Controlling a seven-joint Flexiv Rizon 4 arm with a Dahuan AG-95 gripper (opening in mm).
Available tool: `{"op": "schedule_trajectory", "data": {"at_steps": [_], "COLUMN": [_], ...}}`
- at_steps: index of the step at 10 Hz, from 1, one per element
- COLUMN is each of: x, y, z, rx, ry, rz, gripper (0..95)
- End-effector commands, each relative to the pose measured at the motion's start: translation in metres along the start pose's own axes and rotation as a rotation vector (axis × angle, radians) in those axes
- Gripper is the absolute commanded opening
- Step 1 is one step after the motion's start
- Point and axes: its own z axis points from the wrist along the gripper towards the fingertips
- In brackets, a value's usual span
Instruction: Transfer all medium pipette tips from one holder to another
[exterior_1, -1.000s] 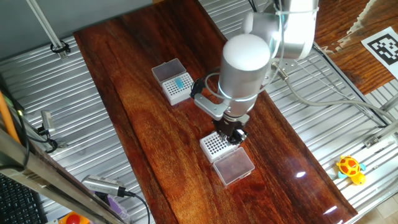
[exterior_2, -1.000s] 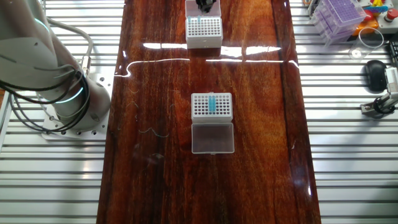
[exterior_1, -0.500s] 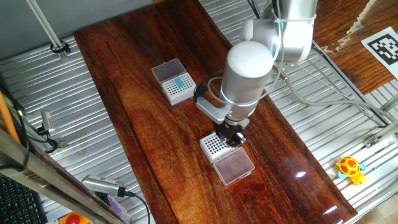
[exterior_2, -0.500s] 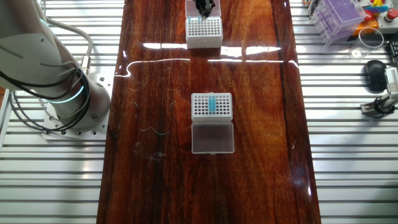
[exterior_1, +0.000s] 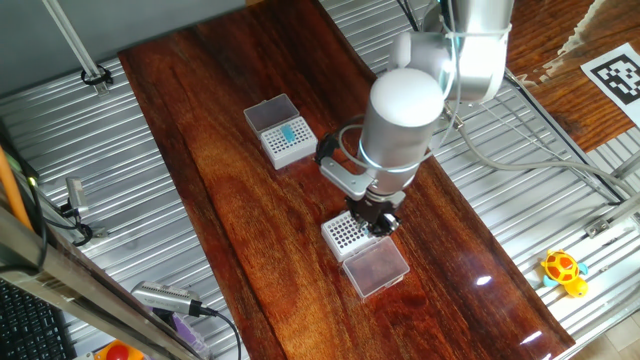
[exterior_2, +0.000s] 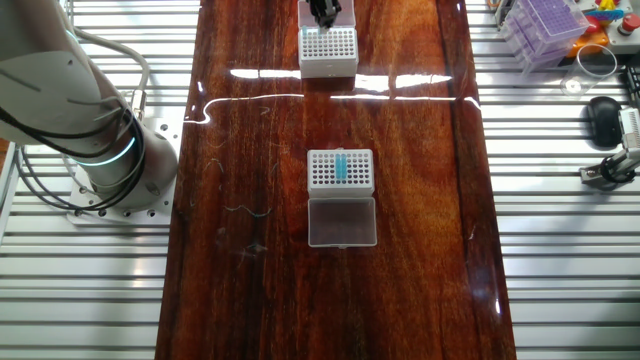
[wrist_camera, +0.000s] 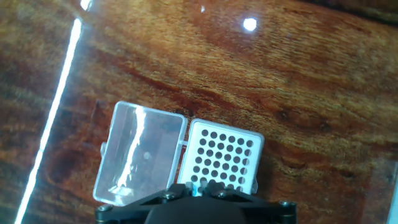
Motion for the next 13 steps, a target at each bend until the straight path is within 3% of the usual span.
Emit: {"op": "schedule_trajectory", "data": {"at_steps": [1,3,4,9,13], "x": [0.000,0.000,0.001,0.000,0.001], "y": [0.000,0.000,0.000,0.000,-0.001], "z": [0.002,0.006,0.008,0.003,-0.021], "rx": [0.002,0.007,0.010,0.010,0.005], "ry": [-0.003,-0.006,-0.010,-0.012,-0.008], "rz": [-0.001,-0.001,-0.003,-0.010,-0.016], "gripper": [19.0,19.0,0.0,0.0,0.0]}}
